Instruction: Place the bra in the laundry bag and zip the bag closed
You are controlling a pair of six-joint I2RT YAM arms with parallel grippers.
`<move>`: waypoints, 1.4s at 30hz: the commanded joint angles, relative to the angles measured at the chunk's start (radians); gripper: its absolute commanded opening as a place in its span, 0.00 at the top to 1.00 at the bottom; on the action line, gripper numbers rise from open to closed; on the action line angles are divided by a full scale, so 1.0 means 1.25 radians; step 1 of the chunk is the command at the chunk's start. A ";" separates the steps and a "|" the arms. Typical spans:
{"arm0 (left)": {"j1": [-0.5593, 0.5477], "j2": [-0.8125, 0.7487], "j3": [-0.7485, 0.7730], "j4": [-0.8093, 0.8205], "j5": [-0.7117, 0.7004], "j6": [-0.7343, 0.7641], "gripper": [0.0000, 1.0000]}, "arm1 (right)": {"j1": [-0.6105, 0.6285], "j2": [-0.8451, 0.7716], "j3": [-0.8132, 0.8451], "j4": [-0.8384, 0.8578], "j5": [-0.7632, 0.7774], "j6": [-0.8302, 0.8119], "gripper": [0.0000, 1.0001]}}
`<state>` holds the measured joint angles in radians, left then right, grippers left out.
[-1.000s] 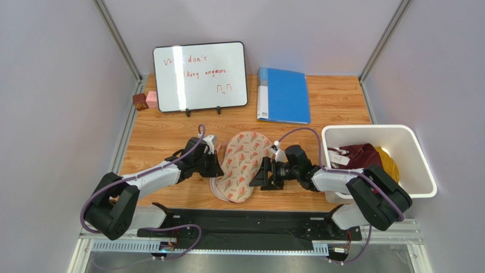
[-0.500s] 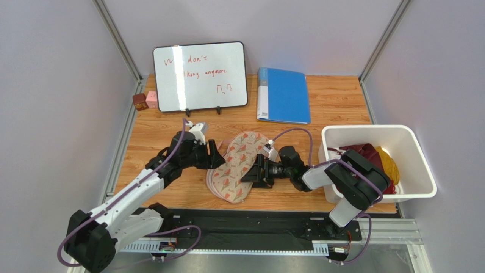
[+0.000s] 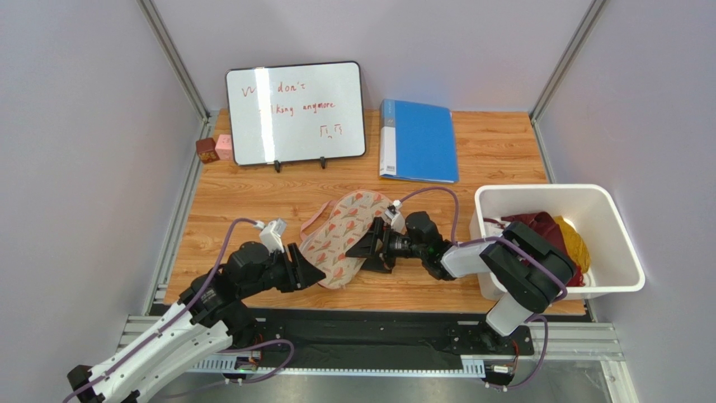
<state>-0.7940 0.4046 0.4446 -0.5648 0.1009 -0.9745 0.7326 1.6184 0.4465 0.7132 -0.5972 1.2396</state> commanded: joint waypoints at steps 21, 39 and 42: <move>-0.072 0.159 -0.062 0.046 -0.169 -0.310 0.56 | 0.012 -0.005 0.042 -0.013 0.048 0.043 0.12; -0.073 0.180 -0.086 0.087 -0.218 -0.336 0.67 | 0.016 -0.023 0.037 -0.022 0.053 0.049 0.13; -0.072 0.182 -0.091 0.111 -0.244 -0.325 0.71 | 0.020 -0.023 0.033 -0.020 0.053 0.062 0.13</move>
<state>-0.8822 0.6266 0.3420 -0.4828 -0.1436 -1.3777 0.7460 1.6188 0.4908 0.6773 -0.5468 1.2884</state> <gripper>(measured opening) 0.305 0.873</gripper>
